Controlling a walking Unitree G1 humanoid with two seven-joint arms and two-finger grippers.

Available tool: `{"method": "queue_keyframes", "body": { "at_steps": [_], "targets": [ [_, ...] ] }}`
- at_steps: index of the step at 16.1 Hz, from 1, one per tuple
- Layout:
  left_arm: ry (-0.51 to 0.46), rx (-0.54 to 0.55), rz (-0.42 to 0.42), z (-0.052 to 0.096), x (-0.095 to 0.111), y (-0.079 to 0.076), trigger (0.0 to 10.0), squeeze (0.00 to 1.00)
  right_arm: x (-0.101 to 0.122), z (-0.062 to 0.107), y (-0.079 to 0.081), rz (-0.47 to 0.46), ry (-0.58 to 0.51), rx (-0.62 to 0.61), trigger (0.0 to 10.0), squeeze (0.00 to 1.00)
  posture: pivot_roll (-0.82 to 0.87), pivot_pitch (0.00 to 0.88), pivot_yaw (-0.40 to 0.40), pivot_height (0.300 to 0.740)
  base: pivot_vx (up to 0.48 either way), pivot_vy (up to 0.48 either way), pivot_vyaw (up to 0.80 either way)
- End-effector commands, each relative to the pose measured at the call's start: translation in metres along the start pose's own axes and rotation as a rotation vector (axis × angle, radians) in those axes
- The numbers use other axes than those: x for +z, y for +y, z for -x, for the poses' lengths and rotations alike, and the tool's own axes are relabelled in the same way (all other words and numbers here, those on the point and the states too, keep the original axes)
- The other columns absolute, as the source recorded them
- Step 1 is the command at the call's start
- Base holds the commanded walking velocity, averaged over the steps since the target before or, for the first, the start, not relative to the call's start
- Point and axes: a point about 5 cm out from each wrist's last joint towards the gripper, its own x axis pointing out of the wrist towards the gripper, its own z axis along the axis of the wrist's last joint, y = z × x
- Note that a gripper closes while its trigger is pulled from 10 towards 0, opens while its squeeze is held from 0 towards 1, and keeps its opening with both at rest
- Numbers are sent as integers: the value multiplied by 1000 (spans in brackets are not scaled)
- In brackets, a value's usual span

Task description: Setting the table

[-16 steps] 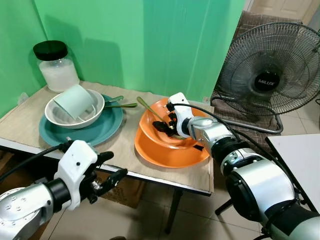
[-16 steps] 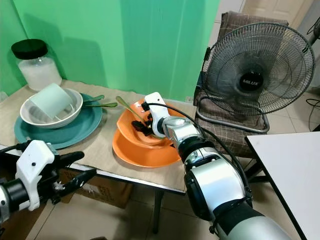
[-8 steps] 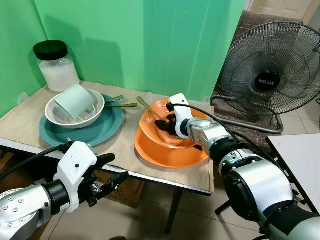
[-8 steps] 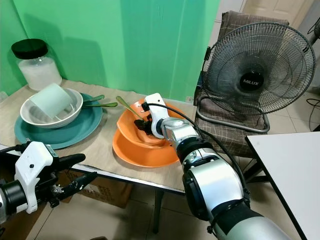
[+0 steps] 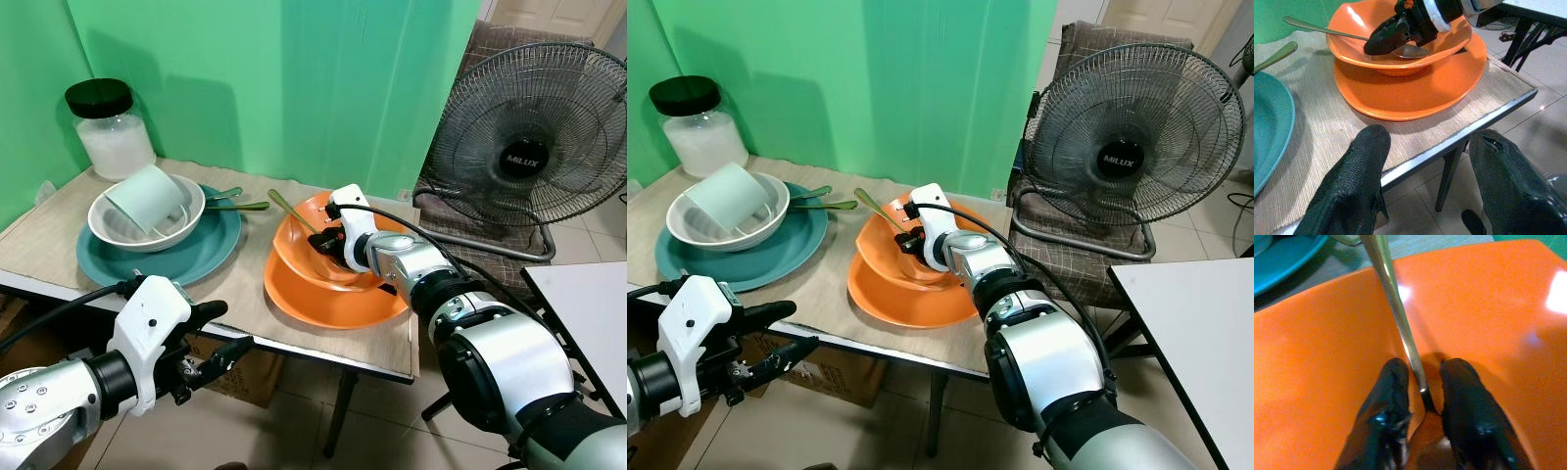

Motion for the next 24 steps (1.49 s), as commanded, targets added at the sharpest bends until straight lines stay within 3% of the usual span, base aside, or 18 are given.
{"method": "queue_keyframes", "body": {
  "at_steps": [1,10,18,24],
  "targets": [
    [-9,-7,-20,0,4,-1,10000,0,7,1,0,9,-7,3,0,0,144,0,-43,740,0,0,0],
    [-14,-13,-20,-3,5,-1,10000,0,5,1,0,14,-12,20,0,0,143,0,-42,740,0,0,0],
    [-33,29,-44,-6,8,6,10000,0,33,12,-12,-60,-174,82,0,0,128,0,-37,740,0,0,0],
    [-89,142,-51,-15,14,17,10000,0,61,35,-32,-135,-386,139,0,0,110,0,-37,740,0,0,0]
  ]
}}
